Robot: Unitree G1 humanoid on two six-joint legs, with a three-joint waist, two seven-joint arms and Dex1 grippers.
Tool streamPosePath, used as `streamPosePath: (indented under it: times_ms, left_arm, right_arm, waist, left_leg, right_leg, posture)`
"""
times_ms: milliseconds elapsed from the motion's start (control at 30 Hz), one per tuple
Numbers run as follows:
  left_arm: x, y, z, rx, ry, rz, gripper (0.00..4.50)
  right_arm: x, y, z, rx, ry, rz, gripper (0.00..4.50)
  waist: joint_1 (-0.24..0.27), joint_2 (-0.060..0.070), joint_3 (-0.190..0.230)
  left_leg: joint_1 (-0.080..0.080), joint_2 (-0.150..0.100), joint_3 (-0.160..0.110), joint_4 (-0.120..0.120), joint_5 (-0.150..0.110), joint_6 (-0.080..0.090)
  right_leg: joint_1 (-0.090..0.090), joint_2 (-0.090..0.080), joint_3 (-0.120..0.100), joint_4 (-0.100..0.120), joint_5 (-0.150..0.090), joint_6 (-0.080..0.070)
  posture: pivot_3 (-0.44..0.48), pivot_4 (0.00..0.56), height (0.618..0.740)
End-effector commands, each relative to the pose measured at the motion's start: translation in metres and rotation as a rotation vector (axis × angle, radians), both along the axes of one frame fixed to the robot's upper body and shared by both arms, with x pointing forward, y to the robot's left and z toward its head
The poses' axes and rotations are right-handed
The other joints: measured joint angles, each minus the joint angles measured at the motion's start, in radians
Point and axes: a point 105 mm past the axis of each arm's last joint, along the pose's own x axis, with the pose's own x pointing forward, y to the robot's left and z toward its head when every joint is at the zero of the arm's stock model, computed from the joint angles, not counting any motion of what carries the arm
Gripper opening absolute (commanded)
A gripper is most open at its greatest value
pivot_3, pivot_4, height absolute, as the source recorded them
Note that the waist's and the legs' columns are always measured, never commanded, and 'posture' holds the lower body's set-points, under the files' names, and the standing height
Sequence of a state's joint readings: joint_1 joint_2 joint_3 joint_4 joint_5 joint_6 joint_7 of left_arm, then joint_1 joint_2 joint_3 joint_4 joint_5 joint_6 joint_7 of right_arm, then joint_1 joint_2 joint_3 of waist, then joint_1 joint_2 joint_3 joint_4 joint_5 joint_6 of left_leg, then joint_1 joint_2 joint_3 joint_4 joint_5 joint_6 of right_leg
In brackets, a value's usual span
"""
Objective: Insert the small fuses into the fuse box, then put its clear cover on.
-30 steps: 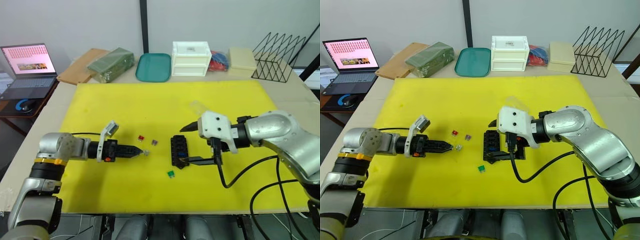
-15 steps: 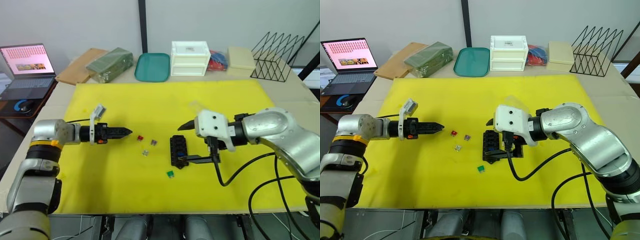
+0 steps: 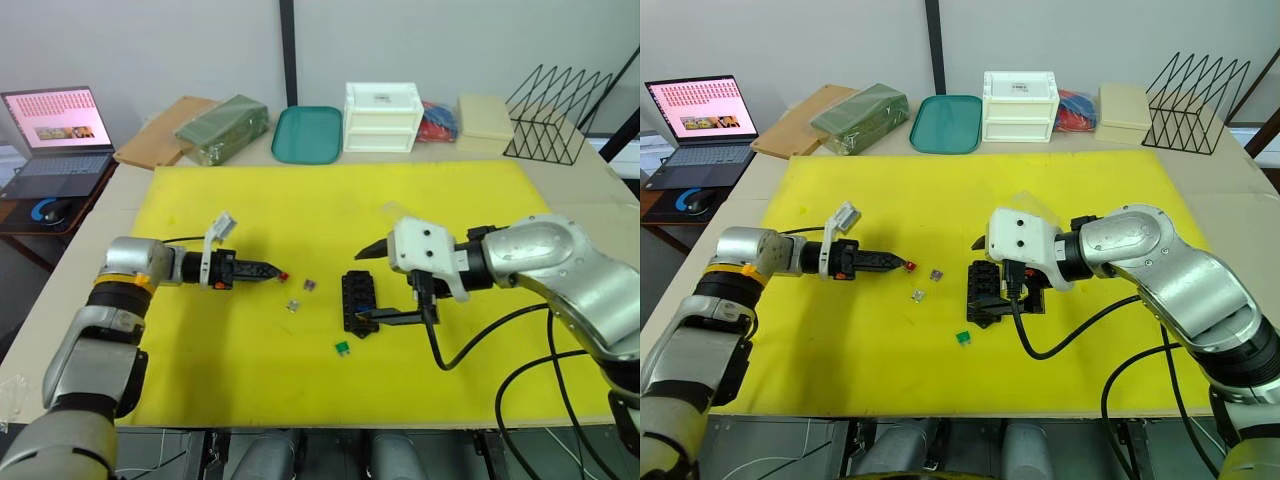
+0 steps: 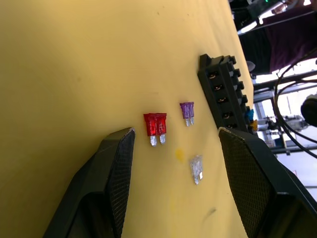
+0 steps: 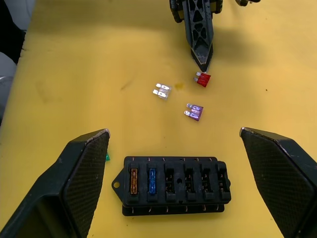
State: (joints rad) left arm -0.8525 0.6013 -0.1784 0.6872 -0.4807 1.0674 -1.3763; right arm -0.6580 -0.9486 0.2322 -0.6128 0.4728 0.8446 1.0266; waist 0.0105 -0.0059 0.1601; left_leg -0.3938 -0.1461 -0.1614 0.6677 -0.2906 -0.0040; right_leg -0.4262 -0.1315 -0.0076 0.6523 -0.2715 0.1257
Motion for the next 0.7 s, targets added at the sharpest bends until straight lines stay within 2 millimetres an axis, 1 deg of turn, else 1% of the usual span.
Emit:
streamPosePath:
  times_ms: [33, 200, 400, 500, 700]
  left_arm:
    - [-0.003, -0.007, -0.004, 0.0, 0.018, -0.031, 2.84]
    - [-0.003, -0.01, -0.003, -0.015, 0.024, -0.037, 2.84]
    - [0.001, -0.007, -0.011, 0.027, 0.007, -0.011, 2.84]
    - [0.001, -0.006, -0.015, 0.033, 0.011, -0.009, 2.24]
    - [-0.001, -0.006, -0.02, 0.046, 0.014, -0.013, 0.09]
  right_arm:
    - [-0.003, 0.0, 0.009, 0.005, -0.054, 0.003, 4.5]
    - [-0.001, 0.0, 0.011, 0.016, -0.048, -0.008, 4.5]
    - [-0.002, 0.001, 0.008, 0.011, -0.039, -0.007, 4.5]
    - [-0.002, 0.001, 0.007, 0.008, -0.043, -0.01, 4.5]
    - [-0.001, 0.002, 0.006, 0.011, -0.049, -0.01, 4.5]
  waist:
    - [0.0, 0.0, 0.0]
    - [0.0, 0.0, 0.0]
    - [0.001, 0.0, 0.0]
    - [0.0, 0.0, 0.0]
    - [-0.001, 0.0, 0.0]
  left_leg:
    - [0.0, 0.0, 0.0, 0.0, 0.0, 0.0]
    - [0.0, 0.0, 0.0, 0.0, 0.0, 0.0]
    - [0.0, 0.0, 0.0, 0.0, 0.0, 0.0]
    - [0.0, 0.0, 0.0, 0.0, 0.0, 0.0]
    - [0.0, 0.0, 0.0, 0.0, 0.0, 0.0]
  right_leg:
    - [0.0, 0.0, 0.0, 0.0, 0.0, 0.0]
    - [0.0, 0.0, 0.0, 0.0, 0.0, 0.0]
    - [0.0, 0.0, 0.0, 0.0, 0.0, 0.0]
    - [0.0, 0.0, 0.0, 0.001, 0.0, 0.0]
    - [0.0, 0.0, 0.0, 0.001, 0.0, 0.0]
  posture:
    - [0.0, 0.15, 0.74]
    - [0.0, 0.15, 0.74]
    - [0.0, 0.15, 0.74]
    - [0.0, 0.15, 0.74]
    - [0.0, 0.15, 0.74]
